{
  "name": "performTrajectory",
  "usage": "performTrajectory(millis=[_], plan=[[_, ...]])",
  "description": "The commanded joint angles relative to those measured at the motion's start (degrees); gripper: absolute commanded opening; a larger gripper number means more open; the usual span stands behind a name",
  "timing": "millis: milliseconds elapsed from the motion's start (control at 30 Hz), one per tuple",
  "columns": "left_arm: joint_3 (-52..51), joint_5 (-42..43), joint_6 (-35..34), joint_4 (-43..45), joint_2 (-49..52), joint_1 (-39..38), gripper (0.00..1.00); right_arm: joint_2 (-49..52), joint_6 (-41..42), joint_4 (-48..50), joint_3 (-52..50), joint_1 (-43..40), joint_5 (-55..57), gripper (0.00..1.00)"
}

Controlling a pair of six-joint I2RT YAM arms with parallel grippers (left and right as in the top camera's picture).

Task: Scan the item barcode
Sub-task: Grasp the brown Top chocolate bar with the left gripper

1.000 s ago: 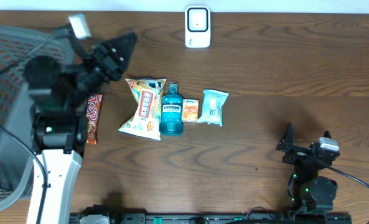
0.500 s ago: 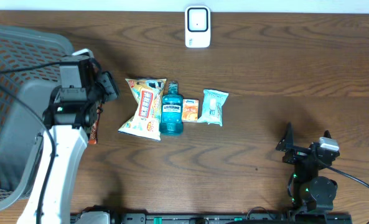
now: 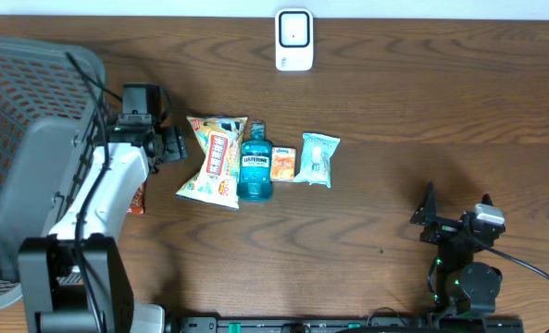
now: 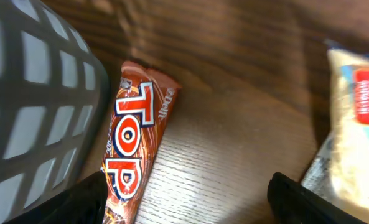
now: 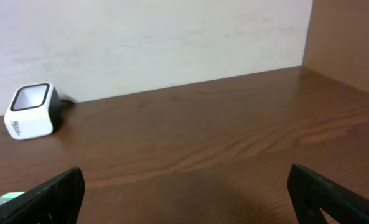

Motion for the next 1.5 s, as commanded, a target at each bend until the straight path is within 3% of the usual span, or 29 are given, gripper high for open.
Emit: performTrajectory(millis=[0, 767, 833, 1100, 1467], plan=[[-0.7, -1.64, 0.33, -0.2, 1.42, 0.35, 0.83, -0.24, -0.79, -0.13, -0.09, 0.46, -0.13, 0.99], [-9.84, -4.52, -0.33, 7.1, 4.9, 3.67, 0.82, -0.24, -0.76, -0.13, -0.09, 0.46, -0.13, 0.99], [-10.08, -3.98, -0.68, 7.1, 5.86, 3.67, 0.72, -0.24, -0.76, -0.15, -0.09, 0.46, -0.13, 0.99], [-10.1, -1.22, -3.23, 6.86, 7.76, 3.61, 0.08, -0.22, -0.76, -0.13, -0.09, 0.46, -0.15, 0.99], [-5.07, -1.27, -4.26, 7.04, -6.49, 3.52, 0.08, -0.24, -0.76, -0.13, -0.09, 0.46, -0.15, 0.99]])
